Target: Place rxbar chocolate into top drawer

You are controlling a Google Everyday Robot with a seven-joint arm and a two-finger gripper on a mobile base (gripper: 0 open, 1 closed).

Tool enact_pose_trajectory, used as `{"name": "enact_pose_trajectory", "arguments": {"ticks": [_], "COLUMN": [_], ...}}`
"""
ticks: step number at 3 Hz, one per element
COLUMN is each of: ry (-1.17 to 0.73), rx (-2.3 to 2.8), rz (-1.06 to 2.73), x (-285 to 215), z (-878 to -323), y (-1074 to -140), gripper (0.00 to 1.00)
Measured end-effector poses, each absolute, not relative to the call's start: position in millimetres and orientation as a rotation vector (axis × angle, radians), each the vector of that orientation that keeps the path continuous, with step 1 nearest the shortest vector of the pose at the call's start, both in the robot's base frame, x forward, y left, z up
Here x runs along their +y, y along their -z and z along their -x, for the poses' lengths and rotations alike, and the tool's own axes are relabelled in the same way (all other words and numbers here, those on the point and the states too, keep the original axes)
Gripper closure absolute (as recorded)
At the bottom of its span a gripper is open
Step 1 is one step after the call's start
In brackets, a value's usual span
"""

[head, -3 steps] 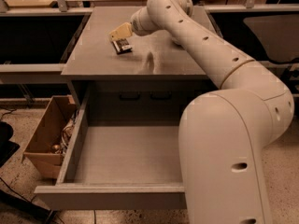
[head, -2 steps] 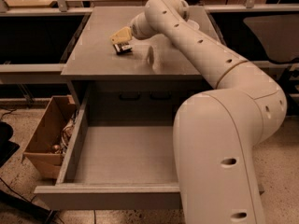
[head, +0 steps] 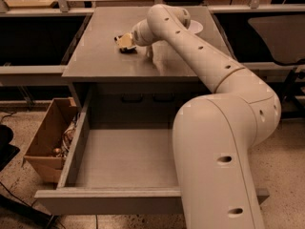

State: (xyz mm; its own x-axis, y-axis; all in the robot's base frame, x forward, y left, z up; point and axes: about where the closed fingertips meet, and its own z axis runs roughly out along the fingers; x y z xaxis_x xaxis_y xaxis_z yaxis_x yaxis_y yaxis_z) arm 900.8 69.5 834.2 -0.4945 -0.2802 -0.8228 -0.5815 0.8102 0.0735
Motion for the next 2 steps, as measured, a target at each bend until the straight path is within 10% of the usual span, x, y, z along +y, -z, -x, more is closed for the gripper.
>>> {"name": "enact_pose_trajectory", "arguments": {"ticks": [2], "ry": [-0.450], "rx": [2.116], "rz": [0.654], "x": [78.1], "z": [-899.9], "y": [-833.5], "gripper": [0.89]}}
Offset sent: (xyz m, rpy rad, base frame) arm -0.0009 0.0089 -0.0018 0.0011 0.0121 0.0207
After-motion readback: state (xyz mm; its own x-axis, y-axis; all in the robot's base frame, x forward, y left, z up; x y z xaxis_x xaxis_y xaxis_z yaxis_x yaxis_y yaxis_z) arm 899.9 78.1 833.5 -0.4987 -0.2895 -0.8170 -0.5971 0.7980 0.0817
